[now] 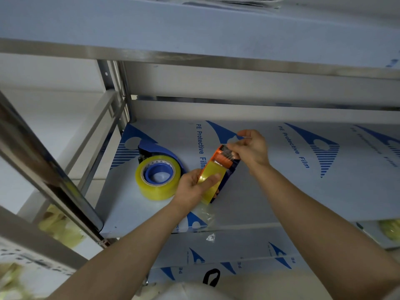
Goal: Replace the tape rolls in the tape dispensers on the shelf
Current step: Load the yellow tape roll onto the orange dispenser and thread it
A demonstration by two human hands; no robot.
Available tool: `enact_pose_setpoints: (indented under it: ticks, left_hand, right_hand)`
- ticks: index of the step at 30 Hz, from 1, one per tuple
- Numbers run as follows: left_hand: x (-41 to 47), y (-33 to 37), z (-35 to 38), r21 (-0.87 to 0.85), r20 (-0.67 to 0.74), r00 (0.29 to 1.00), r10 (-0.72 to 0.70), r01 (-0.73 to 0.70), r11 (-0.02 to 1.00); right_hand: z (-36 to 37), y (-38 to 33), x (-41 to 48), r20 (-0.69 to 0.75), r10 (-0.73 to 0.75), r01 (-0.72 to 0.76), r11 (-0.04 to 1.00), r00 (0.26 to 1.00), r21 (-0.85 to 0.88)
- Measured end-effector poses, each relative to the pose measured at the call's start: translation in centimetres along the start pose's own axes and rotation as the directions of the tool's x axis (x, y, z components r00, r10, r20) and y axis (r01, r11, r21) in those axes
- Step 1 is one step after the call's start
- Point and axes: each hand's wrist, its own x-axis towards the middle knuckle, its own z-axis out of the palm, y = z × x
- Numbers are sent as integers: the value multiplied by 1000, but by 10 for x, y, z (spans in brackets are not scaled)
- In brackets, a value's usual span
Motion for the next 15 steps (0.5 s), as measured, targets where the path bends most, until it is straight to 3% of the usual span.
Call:
enact_pose_setpoints:
  ticks: [3, 6, 8, 10, 15]
  left_hand:
    - [1, 2, 0, -20, -31, 999, -17, 16, 1000]
    - [1, 3, -2, -27, -33, 999, -31, 30, 999]
    - [0, 1, 0, -19, -32, 999, -20, 19, 1000]
    - [0, 0, 3, -7, -28, 999, -19, 19, 1000]
    - [-2, 0, 4, 14, -27, 1000, -8, 9, 1000]
  right_hand:
    - [4, 6, -17, 40, -248, 250, 968, 968, -37]
    - [7, 9, -31, 95, -358, 366, 927, 929, -85]
    - [4, 11, -28, -10, -299, 299, 954, 954, -39]
    - [0, 12, -18, -94, -147, 150, 988, 985, 31]
    - [0, 16, 0, -61, 32, -31, 999, 998, 17]
